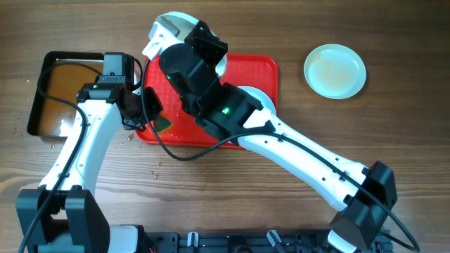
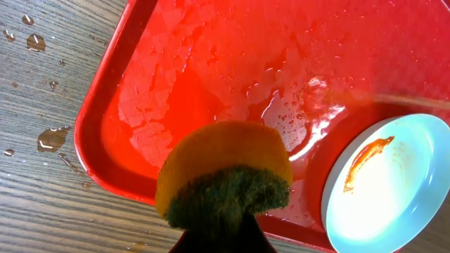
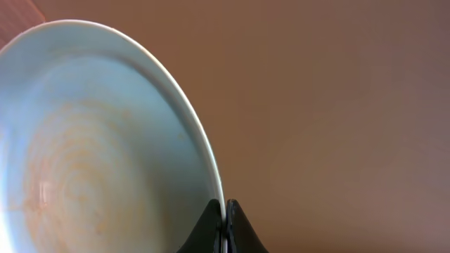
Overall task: Clean dirty plates on tray and stack at the side
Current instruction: 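Lift the plate with the right gripper and stack it on the cleaned plate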
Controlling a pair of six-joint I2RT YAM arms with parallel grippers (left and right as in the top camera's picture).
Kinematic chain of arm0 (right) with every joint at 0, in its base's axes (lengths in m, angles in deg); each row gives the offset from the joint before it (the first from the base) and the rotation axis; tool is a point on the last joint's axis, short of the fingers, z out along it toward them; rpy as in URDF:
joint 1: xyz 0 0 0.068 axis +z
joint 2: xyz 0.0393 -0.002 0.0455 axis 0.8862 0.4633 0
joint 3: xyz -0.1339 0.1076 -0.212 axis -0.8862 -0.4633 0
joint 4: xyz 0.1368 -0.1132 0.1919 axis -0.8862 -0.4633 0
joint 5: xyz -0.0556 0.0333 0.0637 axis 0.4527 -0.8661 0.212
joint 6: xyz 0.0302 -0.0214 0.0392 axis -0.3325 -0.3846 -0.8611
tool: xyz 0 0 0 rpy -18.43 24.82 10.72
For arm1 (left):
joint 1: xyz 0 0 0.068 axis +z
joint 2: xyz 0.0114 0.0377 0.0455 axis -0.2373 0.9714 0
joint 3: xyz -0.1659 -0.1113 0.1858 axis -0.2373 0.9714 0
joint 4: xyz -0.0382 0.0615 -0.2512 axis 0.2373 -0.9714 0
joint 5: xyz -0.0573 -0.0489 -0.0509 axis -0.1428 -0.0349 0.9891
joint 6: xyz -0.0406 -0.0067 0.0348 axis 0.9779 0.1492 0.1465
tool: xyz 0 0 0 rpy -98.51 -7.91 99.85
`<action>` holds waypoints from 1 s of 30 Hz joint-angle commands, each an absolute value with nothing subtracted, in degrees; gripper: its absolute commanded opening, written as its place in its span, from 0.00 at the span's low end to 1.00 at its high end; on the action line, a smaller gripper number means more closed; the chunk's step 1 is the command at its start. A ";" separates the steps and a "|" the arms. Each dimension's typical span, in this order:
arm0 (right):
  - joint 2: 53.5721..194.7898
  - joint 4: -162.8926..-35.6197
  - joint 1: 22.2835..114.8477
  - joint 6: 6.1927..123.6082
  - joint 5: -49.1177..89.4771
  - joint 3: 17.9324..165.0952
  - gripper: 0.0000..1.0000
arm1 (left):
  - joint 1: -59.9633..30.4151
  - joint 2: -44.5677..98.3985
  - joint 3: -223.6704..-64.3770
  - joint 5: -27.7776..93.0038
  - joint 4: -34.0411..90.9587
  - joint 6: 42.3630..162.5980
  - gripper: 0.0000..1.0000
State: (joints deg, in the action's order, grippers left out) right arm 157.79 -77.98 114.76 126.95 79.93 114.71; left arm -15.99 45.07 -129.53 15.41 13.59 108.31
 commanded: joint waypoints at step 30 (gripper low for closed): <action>160.08 -102.68 43.90 57.93 21.70 98.91 0.04 | -16.21 44.30 -128.96 16.11 15.05 107.19 0.04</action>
State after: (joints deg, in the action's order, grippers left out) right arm 158.31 -104.40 43.48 62.63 20.74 101.38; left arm -15.99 45.07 -129.34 15.46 14.79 108.33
